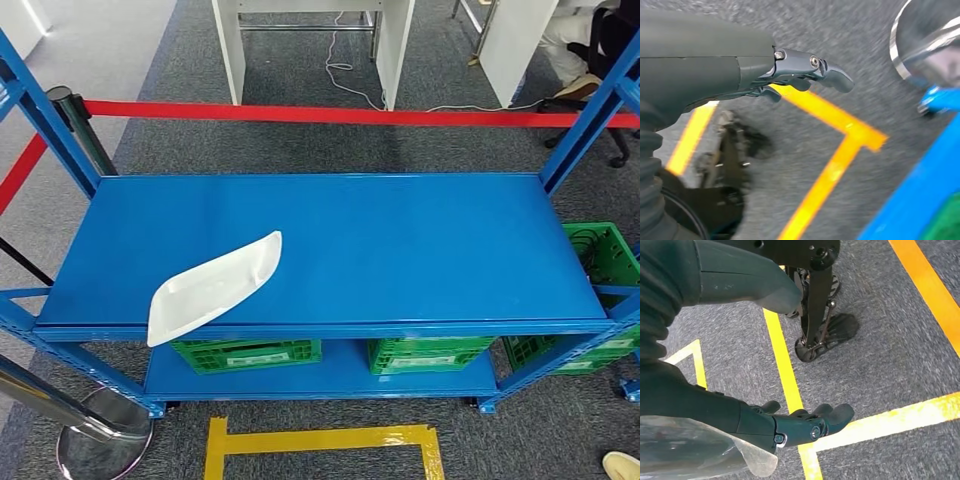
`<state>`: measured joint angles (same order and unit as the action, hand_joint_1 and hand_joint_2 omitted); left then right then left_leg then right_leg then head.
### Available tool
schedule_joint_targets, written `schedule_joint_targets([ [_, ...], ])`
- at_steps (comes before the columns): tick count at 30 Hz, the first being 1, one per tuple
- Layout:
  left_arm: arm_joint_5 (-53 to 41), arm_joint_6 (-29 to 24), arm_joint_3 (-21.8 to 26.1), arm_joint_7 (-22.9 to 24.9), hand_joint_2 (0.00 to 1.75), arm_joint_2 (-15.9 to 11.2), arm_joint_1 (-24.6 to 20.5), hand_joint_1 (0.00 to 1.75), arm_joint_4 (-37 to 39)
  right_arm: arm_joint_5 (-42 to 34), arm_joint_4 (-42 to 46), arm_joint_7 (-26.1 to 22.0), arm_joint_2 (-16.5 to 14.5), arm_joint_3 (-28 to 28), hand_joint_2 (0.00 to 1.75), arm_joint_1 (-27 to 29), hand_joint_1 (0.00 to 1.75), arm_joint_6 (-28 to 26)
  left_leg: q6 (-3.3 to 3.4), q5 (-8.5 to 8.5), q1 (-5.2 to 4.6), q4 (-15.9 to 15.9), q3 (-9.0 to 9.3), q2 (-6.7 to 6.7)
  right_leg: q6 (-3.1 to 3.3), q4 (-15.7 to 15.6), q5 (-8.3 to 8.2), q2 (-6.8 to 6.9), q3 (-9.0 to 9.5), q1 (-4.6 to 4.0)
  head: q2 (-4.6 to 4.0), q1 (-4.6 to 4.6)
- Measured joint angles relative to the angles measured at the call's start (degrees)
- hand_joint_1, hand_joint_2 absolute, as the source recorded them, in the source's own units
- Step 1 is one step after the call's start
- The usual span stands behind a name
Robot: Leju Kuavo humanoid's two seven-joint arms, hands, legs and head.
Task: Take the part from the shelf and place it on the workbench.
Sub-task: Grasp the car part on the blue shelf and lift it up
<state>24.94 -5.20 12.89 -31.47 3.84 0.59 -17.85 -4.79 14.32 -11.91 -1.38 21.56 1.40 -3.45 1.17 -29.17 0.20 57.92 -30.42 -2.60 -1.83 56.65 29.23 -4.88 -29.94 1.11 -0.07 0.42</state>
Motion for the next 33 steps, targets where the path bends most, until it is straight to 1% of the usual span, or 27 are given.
schedule_joint_targets([
  [6, -4.58, -0.11, 9.29, -3.23, 1.75, 1.55, -0.24, 0.0, -5.29, 0.61, -0.69, -0.58, -0.15, 1.35, 1.75, -0.37, 0.0, -0.68, 0.0, 0.0, 0.0, 0.0, 0.01, 0.0, 0.0, 0.0, 0.0, 0.0, 0.01, 0.0, 0.0, 0.0],
  [10, -7.19, -0.02, 12.24, -3.97, 1.75, 2.73, -0.31, 0.0, -8.34, 1.12, -0.79, -0.63, -0.2, 1.54, 1.75, -0.32, 0.0, -0.86, 0.0, 0.0, 0.0, 0.01, 0.02, 0.0, 0.0, 0.0, -0.01, -0.01, 0.0, 0.0, 0.0, -0.01],
  [14, -9.75, 0.5, 16.62, -4.79, 1.75, 4.87, -0.25, 0.0, -14.61, 1.78, -0.87, -0.44, -0.24, 1.55, 1.75, -0.39, 0.0, -1.4, 0.0, 0.0, 0.0, 0.01, 0.01, 0.0, 0.0, 0.0, -0.01, 0.0, 0.01, 0.0, 0.0, 0.0],
  [16, -10.89, 0.78, 18.03, -5.17, 1.75, 5.87, -0.08, 0.0, -18.31, 2.2, -0.93, -0.2, -0.31, 1.58, 1.75, -0.38, 0.0, -1.87, 0.0, 0.0, 0.0, 0.01, 0.01, 0.0, 0.0, 0.0, -0.01, 0.0, 0.02, 0.0, 0.0, 0.0],
  [19, -12.19, 0.38, 18.93, -5.73, 1.75, 7.22, 0.54, 0.0, -24.3, 2.8, -1.0, 0.24, -0.42, 1.77, 1.75, -0.39, 0.0, -2.65, 0.0, 0.0, 0.0, 0.01, 0.01, 0.0, 0.0, 0.0, -0.01, 0.0, 0.02, 0.0, 0.0, -0.01],
  [24, -13.45, -2.29, 19.1, -6.38, 1.75, 9.07, 2.33, 0.0, -34.42, 3.89, -1.15, 1.02, -0.57, 1.96, 1.75, -0.41, 0.0, -3.91, 0.0, 0.0, 0.0, 0.01, 0.01, 0.0, 0.0, 0.01, -0.01, 0.0, 0.01, 0.0, 0.0, 0.0],
  [33, -14.97, -7.63, 16.66, -7.18, 1.75, 11.59, 6.37, 0.0, -52.19, 5.84, -1.44, 1.91, -0.76, 1.98, 1.75, -0.49, 0.0, -5.6, 0.0, 0.0, 0.0, 0.01, 0.01, 0.0, 0.0, 0.01, -0.01, 0.0, 0.02, 0.0, 0.0, 0.01],
])
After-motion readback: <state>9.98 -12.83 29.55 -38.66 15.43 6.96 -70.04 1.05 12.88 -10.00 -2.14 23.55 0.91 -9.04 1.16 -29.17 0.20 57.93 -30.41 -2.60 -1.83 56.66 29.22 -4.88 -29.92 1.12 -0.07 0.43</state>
